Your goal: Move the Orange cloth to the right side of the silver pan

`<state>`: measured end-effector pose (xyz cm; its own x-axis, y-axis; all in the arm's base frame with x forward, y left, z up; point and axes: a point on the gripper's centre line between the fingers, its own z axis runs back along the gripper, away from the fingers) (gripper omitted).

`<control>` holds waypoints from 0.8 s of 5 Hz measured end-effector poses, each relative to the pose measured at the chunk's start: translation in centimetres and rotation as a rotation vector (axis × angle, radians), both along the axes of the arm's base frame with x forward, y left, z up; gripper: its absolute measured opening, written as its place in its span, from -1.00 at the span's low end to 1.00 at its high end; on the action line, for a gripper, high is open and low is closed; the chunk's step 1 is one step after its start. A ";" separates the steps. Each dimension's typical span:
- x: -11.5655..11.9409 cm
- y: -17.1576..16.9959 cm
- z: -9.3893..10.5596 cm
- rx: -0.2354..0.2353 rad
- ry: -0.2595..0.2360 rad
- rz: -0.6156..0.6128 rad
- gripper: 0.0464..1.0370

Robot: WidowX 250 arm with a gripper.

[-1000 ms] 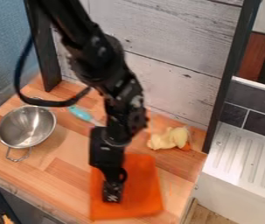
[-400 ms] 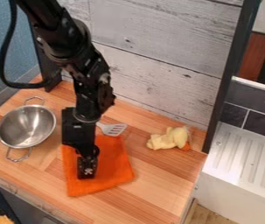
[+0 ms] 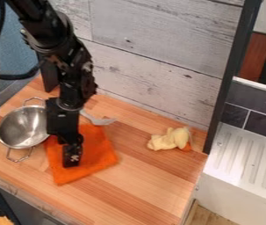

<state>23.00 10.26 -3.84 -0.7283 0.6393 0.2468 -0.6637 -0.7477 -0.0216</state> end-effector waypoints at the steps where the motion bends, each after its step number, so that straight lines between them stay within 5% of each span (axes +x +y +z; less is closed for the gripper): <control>1: -0.1 1.3 0.1 0.011 0.011 0.041 0.93; 3: -0.1 1.1 0.2 -0.033 0.006 0.032 0.93; 4: 0.8 0.2 1.7 -0.063 -0.040 -0.006 0.93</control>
<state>23.76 10.42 -2.15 -0.7326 0.6574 0.1766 -0.6680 -0.7442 -0.0010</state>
